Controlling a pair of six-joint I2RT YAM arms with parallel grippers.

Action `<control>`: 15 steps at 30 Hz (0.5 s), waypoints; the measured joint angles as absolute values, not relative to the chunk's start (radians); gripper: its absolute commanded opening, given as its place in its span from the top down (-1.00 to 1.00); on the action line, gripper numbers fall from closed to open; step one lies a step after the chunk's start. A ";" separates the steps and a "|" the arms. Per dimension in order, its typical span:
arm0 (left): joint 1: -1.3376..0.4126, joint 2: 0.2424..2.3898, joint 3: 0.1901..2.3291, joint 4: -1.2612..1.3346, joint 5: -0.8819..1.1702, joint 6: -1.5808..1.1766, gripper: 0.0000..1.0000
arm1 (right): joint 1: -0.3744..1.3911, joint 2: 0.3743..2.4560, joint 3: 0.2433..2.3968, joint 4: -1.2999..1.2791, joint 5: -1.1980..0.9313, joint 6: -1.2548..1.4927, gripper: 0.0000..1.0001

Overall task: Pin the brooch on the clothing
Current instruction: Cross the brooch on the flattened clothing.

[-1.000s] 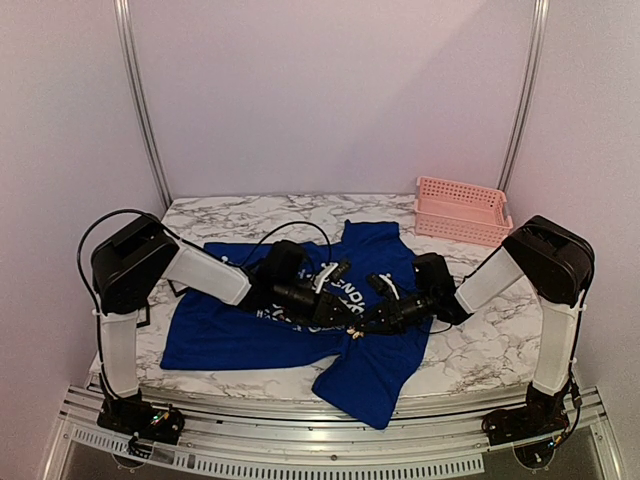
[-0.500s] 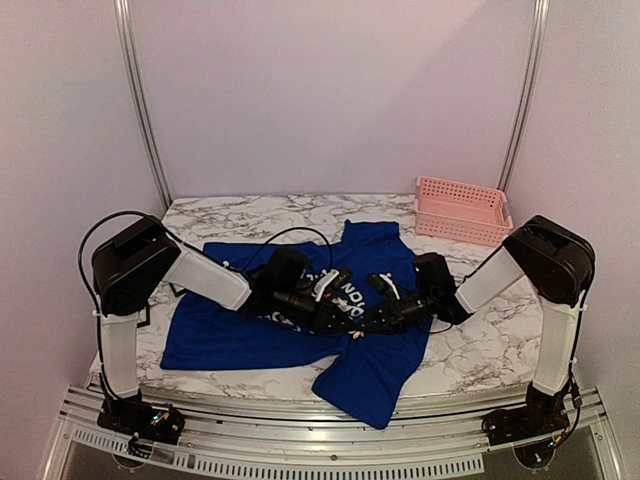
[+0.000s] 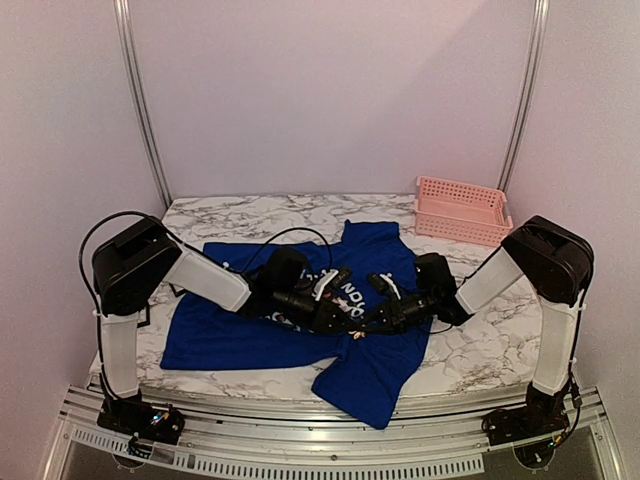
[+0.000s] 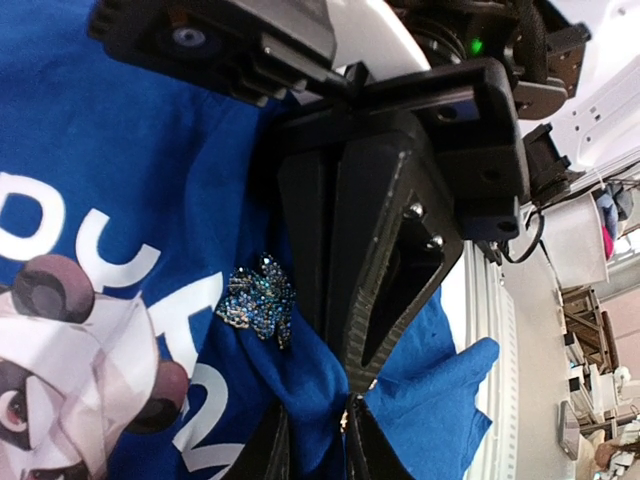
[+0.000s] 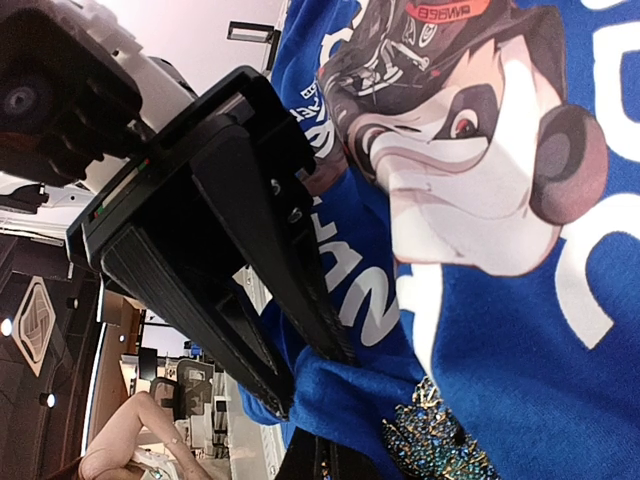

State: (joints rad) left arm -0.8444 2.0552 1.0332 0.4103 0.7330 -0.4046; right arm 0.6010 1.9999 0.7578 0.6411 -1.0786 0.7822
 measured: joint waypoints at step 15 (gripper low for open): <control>-0.844 2.072 0.973 0.590 0.752 -0.503 0.63 | 0.591 2.024 0.744 0.735 -1.121 0.837 1.00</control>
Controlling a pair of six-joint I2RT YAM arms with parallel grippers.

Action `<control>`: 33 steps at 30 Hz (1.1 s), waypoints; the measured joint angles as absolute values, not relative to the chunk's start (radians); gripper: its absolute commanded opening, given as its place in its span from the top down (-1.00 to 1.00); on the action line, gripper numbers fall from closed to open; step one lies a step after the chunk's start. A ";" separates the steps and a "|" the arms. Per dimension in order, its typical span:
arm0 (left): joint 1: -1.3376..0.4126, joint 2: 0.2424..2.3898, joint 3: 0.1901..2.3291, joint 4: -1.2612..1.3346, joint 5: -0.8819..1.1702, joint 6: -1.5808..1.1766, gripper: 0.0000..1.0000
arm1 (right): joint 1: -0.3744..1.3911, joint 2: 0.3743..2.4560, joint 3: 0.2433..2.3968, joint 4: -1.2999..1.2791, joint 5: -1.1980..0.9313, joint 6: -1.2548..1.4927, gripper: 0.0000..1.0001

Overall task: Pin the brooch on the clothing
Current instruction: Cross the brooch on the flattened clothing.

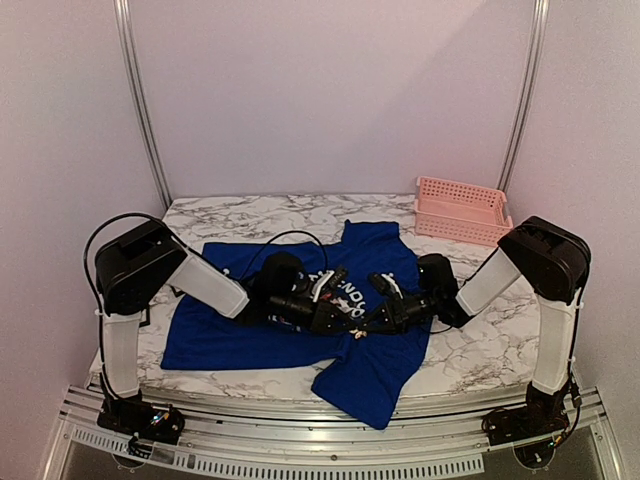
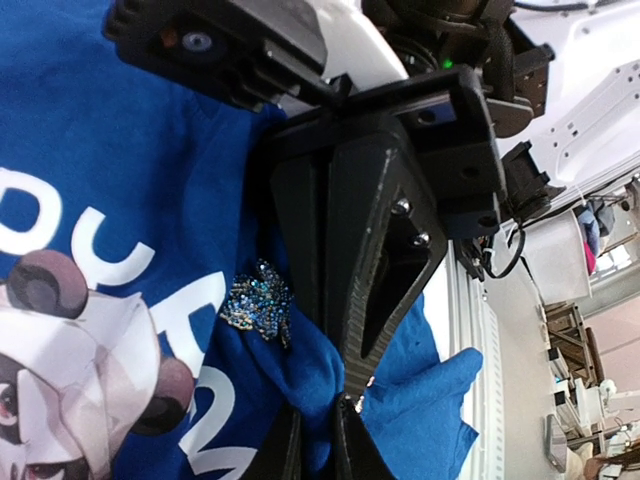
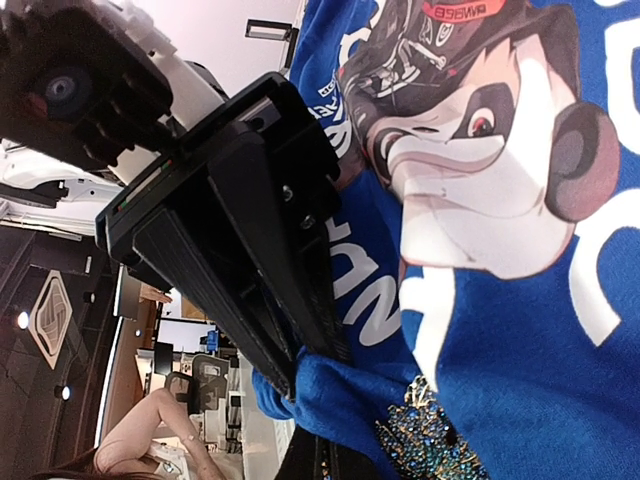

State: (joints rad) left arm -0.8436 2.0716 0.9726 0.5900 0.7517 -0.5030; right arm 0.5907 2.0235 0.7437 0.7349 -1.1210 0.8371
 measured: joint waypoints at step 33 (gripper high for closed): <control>-0.799 1.998 1.075 0.480 0.820 -0.234 0.52 | 0.593 2.030 0.730 0.788 -1.109 0.868 1.00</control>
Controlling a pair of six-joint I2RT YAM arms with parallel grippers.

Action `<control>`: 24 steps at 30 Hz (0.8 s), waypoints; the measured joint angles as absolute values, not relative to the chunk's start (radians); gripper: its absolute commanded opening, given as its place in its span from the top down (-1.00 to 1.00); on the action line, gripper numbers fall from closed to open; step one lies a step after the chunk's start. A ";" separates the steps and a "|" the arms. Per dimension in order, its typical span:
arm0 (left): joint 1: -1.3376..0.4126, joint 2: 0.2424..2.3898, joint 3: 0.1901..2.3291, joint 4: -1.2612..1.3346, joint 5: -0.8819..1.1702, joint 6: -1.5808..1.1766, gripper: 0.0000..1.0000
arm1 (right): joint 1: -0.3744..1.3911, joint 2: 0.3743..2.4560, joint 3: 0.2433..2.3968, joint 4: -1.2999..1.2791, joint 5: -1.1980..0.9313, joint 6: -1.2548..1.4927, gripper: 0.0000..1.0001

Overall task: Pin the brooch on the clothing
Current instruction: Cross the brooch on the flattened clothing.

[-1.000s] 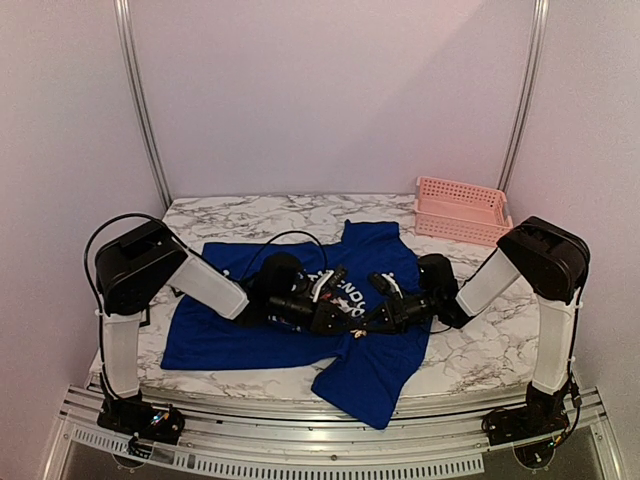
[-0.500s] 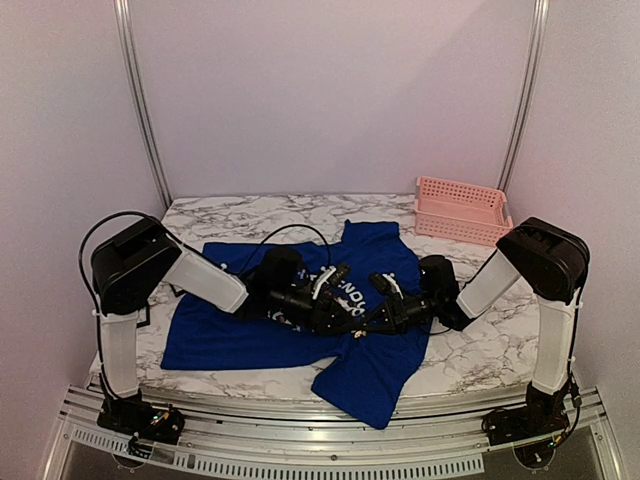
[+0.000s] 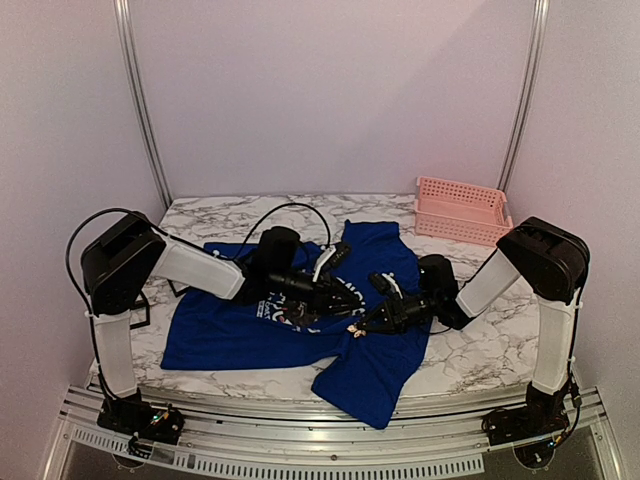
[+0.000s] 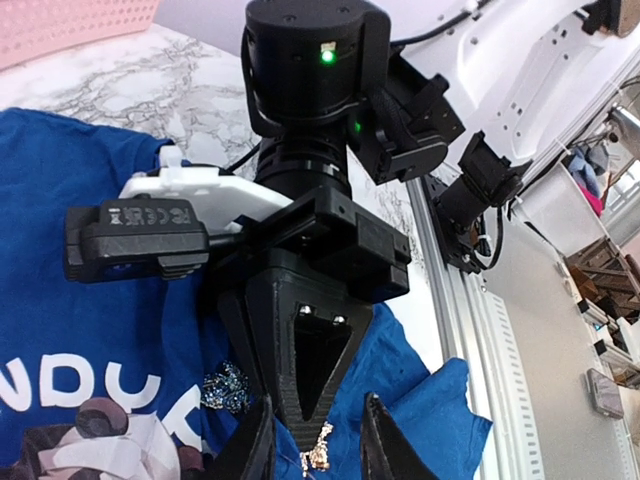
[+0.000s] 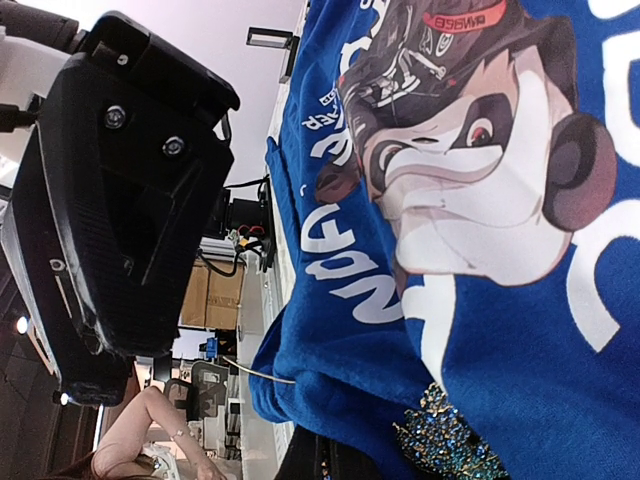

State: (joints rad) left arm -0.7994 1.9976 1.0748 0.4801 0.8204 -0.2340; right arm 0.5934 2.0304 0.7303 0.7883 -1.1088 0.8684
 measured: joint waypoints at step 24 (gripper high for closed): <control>-0.807 2.022 1.097 0.272 0.748 -0.107 0.57 | 0.593 2.030 0.732 0.784 -1.108 0.858 1.00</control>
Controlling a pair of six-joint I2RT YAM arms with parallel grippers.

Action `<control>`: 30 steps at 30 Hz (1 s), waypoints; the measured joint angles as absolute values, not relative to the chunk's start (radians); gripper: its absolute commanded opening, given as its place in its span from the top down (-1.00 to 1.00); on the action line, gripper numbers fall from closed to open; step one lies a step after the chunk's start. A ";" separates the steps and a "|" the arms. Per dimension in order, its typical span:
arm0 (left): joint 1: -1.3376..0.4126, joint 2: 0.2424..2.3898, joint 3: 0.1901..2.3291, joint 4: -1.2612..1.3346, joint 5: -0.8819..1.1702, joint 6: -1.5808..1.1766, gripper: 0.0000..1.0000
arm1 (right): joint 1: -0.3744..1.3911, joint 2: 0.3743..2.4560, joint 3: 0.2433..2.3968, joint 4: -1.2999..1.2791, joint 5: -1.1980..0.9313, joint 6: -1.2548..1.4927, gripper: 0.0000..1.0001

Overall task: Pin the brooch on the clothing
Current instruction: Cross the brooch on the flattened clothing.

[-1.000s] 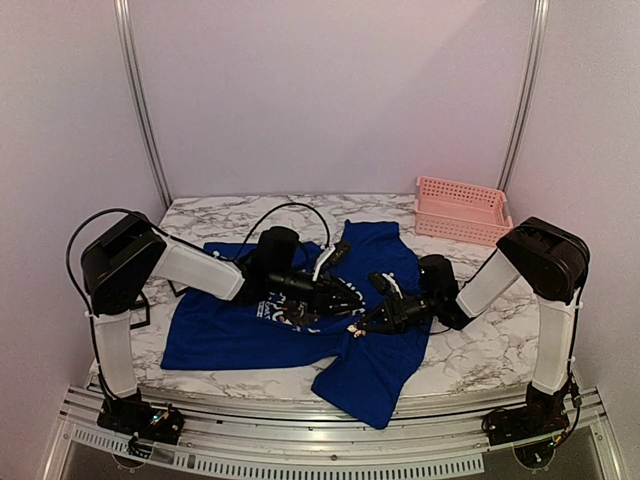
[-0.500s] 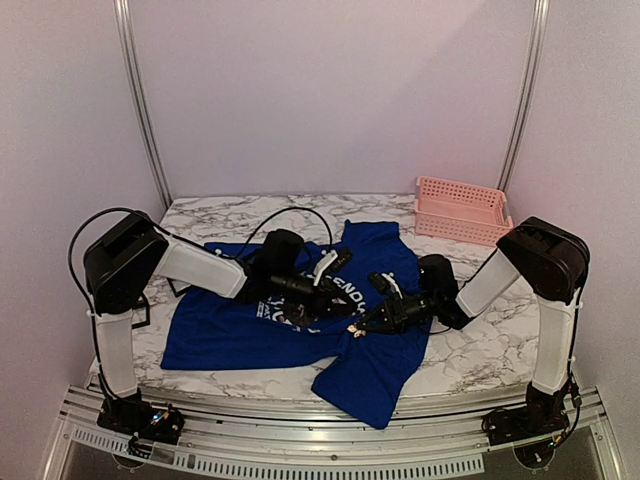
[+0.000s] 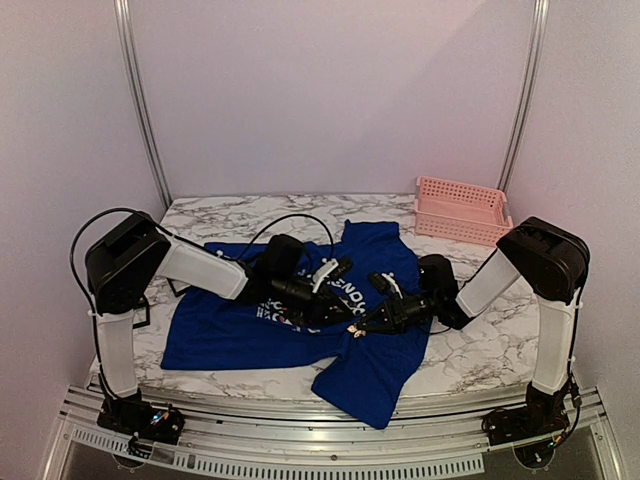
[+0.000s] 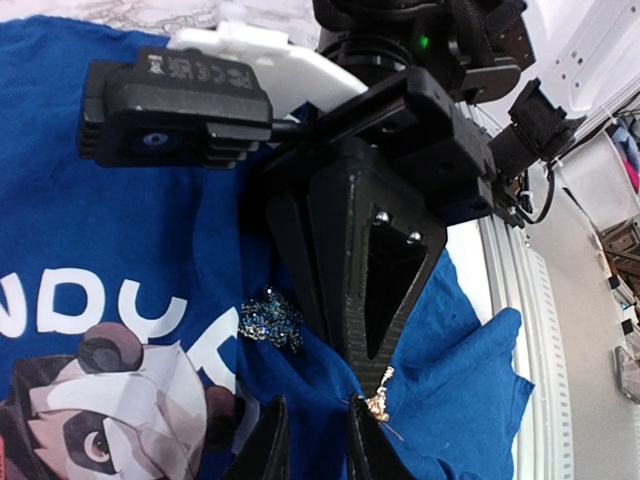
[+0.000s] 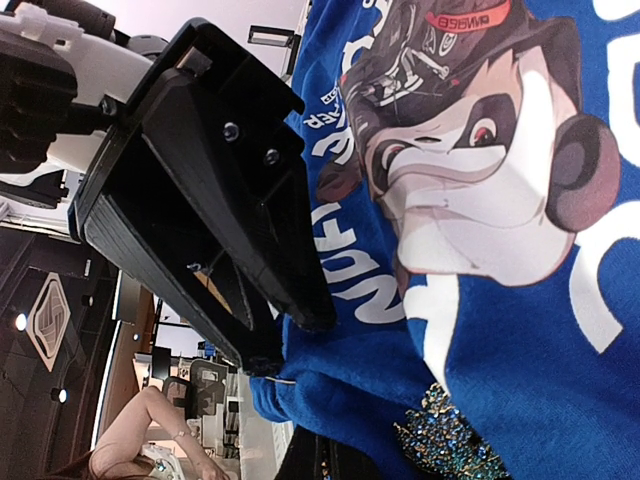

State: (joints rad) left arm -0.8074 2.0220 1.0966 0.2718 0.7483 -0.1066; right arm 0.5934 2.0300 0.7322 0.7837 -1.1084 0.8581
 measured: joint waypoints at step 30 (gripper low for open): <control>-0.843 2.026 1.089 0.324 0.779 -0.143 0.78 | 0.593 2.025 0.732 0.771 -1.110 0.836 1.00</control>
